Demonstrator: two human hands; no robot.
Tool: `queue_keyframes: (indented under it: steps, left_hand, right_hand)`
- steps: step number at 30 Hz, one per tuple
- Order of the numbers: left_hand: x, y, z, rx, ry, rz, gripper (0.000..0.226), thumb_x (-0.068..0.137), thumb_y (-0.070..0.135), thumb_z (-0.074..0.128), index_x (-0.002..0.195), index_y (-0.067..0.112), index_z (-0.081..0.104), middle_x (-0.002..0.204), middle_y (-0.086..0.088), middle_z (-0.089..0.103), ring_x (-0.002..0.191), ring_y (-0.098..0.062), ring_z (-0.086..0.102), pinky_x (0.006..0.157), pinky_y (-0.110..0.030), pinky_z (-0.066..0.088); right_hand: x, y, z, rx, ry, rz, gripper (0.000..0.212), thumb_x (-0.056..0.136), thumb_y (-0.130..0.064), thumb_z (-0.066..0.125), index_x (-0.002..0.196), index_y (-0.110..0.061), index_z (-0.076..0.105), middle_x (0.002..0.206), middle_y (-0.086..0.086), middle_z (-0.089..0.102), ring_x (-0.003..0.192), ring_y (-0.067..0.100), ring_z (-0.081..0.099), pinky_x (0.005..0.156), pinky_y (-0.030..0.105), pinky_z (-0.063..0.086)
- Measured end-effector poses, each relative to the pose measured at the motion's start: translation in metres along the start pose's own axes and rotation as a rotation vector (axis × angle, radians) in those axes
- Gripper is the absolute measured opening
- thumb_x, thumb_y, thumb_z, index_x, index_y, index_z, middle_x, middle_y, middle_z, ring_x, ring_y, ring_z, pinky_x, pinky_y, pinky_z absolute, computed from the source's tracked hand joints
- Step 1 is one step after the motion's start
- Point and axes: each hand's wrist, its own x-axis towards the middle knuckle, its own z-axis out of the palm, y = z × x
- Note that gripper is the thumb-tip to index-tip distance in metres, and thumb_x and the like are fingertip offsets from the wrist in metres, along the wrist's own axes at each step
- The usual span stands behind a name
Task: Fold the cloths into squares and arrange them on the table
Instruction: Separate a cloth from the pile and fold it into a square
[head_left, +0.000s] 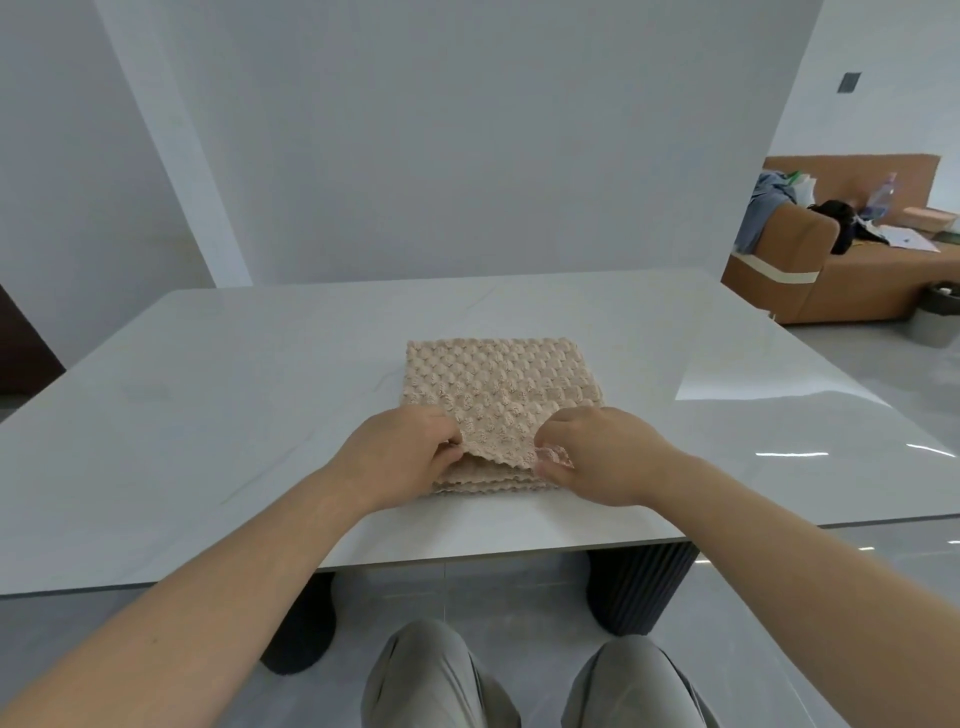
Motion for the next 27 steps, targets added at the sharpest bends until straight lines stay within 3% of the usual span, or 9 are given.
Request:
queue_keyframes:
  steps: [7,12,17,23,27]
  left_hand:
    - [0.013,0.002,-0.008,-0.067,0.156,-0.067,0.016,0.101,0.035,0.055,0.097,0.025,0.066,0.093,0.014,0.061,0.084,-0.010,0.058,0.072,-0.029,0.049]
    - [0.021,0.001,-0.010,-0.153,0.223,-0.119,0.011,0.102,0.034,0.054,0.099,0.026,0.061,0.094,0.016,0.057,0.085,-0.008,0.055,0.073,-0.027,0.048]
    - [0.023,-0.003,-0.007,-0.408,0.236,-0.207,0.010,0.101,0.036,0.055,0.096,0.029,0.060,0.095,0.014,0.063,0.086,-0.007,0.061,0.078,-0.032,0.053]
    - [0.025,-0.014,-0.009,-0.567,0.215,-0.276,0.011,0.102,0.036,0.054,0.094,0.031,0.058,0.088,0.013,0.067,0.081,-0.006,0.065,0.078,-0.037,0.056]
    - [0.025,-0.023,-0.015,-0.562,0.169,-0.298,0.014,0.105,0.038,0.048,0.095,0.028,0.052,0.080,0.003,0.066,0.069,-0.018,0.062,0.069,-0.040,0.055]
  right_hand:
    - [0.010,-0.002,-0.001,-0.051,0.004,0.038,0.051,0.096,-0.059,0.047,0.135,-0.027,0.053,0.121,-0.007,0.063,0.112,0.020,0.060,0.094,0.039,0.048]
    - [0.023,-0.005,-0.001,-0.106,0.038,0.105,0.038,0.096,-0.050,0.047,0.119,-0.021,0.056,0.109,-0.004,0.062,0.104,0.023,0.061,0.086,0.036,0.044]
    - [0.043,-0.006,-0.010,-0.113,0.003,0.191,0.025,0.090,-0.036,0.051,0.109,-0.021,0.055,0.104,-0.003,0.060,0.100,0.023,0.061,0.079,0.036,0.045]
    - [0.079,-0.004,-0.029,-0.122,-0.063,0.349,0.005,0.086,-0.018,0.055,0.090,-0.020,0.055,0.085,-0.002,0.058,0.074,0.019,0.061,0.063,0.035,0.053]
    - [0.104,-0.002,-0.042,-0.066,0.046,0.366,0.013,0.090,-0.015,0.049,0.101,-0.016,0.054,0.082,0.001,0.056,0.067,0.020,0.057,0.060,0.035,0.054]
